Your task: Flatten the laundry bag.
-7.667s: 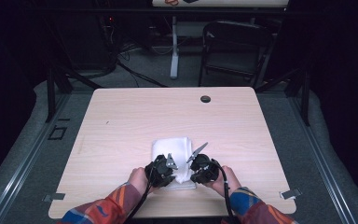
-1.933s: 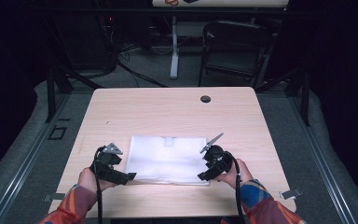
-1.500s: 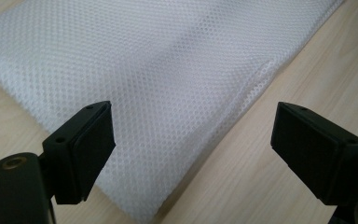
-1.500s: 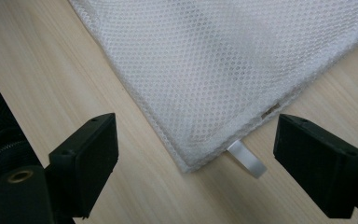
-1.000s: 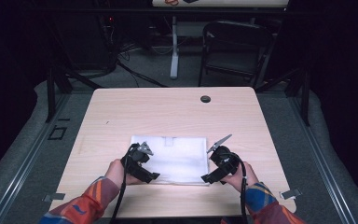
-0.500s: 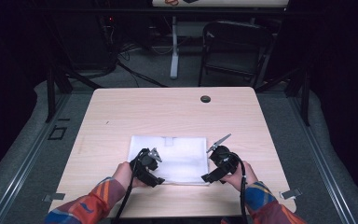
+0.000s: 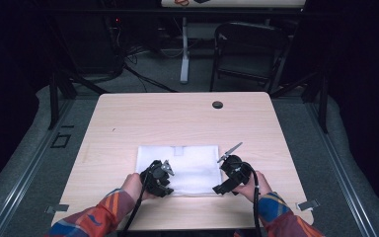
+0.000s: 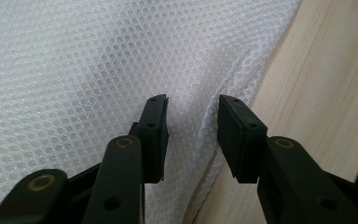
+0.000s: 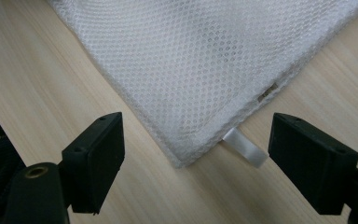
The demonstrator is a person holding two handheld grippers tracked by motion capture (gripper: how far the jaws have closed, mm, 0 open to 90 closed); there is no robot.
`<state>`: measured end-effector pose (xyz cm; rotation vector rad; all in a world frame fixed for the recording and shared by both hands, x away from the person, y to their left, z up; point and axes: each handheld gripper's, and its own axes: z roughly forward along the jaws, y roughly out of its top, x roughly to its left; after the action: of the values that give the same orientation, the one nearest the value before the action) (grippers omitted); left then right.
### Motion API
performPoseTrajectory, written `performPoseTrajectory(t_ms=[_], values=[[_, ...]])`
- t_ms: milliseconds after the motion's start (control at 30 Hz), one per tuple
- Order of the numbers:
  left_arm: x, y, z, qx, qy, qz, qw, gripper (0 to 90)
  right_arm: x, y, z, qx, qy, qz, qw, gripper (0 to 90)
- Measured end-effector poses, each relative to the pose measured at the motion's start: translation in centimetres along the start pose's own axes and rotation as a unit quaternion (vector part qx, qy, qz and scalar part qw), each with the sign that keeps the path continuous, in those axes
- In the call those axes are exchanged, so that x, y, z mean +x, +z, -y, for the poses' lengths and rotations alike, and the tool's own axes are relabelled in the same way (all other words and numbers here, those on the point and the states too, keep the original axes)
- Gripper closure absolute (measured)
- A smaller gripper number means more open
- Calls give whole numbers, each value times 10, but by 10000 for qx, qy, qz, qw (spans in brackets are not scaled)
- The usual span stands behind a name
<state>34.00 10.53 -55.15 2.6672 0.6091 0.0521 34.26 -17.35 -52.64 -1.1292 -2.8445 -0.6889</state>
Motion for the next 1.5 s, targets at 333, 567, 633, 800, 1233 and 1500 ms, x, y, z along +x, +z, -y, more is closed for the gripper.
performPoseTrajectory(t_ms=[333,567,633,800,1233,1500], values=[[-2,0,0,-75,134,-192,9997,815,1,2,-1,46,-33,38,10000,226],[-3,-3,-1,-190,194,-263,9993,869,7,1,-2,-58,-180,-19,9998,436],[-3,-5,-1,-257,176,-271,9991,870,11,1,-4,-99,-285,-18,9995,525],[-2,-11,-1,-412,142,-329,9985,870,22,1,-7,-188,-550,-67,9983,753],[-2,-18,-1,-710,69,-419,9966,870,50,16,-15,-184,-1115,-41,9936,900],[-2,-22,-2,-860,92,-545,9948,871,59,32,-22,-142,-1415,227,9896,900]])
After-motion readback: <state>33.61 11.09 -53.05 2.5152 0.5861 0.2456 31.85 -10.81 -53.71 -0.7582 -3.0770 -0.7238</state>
